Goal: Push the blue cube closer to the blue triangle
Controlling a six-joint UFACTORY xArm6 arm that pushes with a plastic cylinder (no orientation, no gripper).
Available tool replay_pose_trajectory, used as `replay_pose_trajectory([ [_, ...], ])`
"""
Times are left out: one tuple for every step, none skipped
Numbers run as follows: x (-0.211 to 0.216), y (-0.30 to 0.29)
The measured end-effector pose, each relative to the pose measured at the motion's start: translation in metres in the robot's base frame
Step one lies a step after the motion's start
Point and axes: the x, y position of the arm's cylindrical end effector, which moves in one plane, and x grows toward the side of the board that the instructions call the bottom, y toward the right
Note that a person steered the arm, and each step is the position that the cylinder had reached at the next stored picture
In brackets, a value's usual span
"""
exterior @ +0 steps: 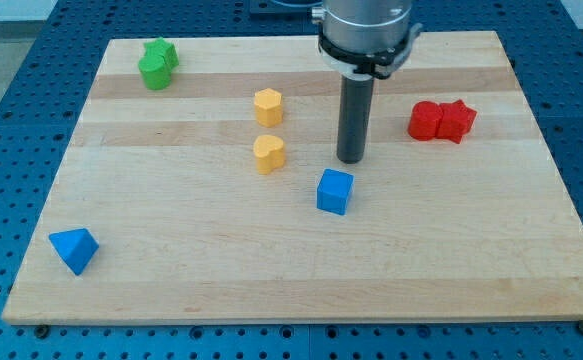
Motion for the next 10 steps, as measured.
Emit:
replay_pose_trajectory([
  [0.046, 0.000],
  [0.071, 0.000],
  [0.078, -0.004],
  [0.080, -0.023],
  [0.080, -0.041],
  [0.080, -0.058],
  [0.080, -0.074],
  [0.080, -0.088],
  [0.080, -0.100],
  [0.080, -0.112],
])
